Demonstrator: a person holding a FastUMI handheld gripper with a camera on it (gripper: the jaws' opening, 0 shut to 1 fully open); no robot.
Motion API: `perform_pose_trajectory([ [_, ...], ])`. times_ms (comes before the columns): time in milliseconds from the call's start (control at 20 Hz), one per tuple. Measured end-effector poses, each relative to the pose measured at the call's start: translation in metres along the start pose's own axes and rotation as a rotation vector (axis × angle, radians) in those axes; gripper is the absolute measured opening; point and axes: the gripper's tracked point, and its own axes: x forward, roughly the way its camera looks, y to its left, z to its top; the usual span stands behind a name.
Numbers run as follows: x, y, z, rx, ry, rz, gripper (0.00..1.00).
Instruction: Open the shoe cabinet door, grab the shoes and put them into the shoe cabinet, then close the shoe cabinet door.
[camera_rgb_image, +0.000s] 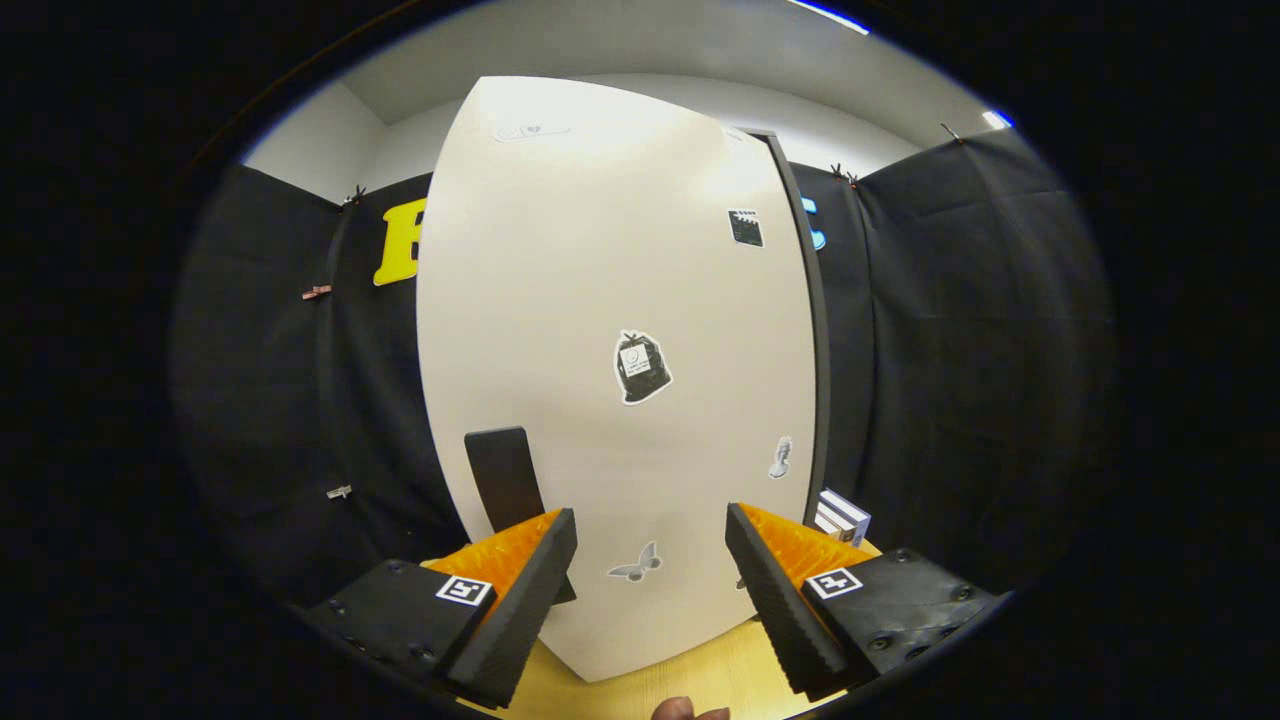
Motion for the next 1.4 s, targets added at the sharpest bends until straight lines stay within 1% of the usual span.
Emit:
perform_pose_trajectory([
  [300, 0.007, 0.01, 0.003, -0.004, -0.015, 0.002, 0.98],
  [450, 0.003, 0.003, 0.005, 0.008, -0.018, -0.01, 0.98],
  [700, -0.004, -0.008, 0.004, -0.016, -0.024, -0.027, 0.98],
  [1000, -0.007, -0.005, 0.011, -0.038, -0.033, -0.014, 0.98],
  [1400, -0.009, -0.004, 0.015, -0.025, -0.033, -0.01, 0.98],
])
